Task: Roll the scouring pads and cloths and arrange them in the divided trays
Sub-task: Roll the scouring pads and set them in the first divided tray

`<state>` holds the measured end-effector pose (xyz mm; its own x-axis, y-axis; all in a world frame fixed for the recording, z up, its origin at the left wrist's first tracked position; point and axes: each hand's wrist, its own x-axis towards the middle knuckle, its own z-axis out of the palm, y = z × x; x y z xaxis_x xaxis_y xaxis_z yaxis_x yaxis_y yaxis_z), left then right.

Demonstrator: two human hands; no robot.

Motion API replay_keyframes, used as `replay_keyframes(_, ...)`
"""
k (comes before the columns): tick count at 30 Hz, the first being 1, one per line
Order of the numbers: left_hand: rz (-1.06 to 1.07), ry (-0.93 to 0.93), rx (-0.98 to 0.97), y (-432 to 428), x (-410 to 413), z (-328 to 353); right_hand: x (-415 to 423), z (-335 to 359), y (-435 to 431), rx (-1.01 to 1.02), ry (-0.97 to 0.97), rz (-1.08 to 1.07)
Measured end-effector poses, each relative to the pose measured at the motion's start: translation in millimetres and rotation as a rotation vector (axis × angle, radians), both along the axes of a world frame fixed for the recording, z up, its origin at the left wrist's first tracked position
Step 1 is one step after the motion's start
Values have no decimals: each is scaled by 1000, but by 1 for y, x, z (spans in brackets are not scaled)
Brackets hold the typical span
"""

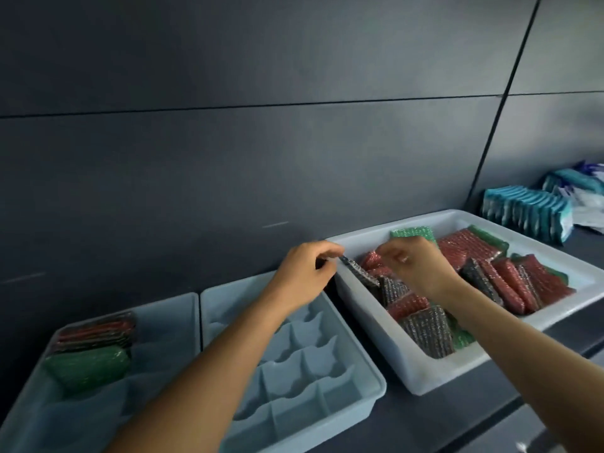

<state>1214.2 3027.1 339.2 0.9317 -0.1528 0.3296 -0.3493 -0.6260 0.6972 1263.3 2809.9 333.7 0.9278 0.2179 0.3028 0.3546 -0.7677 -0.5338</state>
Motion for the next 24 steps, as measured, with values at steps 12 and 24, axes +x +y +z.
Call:
replay_keyframes(12,16,232,465,-45,88,-19,77,-27,-23,-564,139,161)
replay_keyframes(24,159,-218,-225,-31,51,-2,38,17,-34,174,7,10)
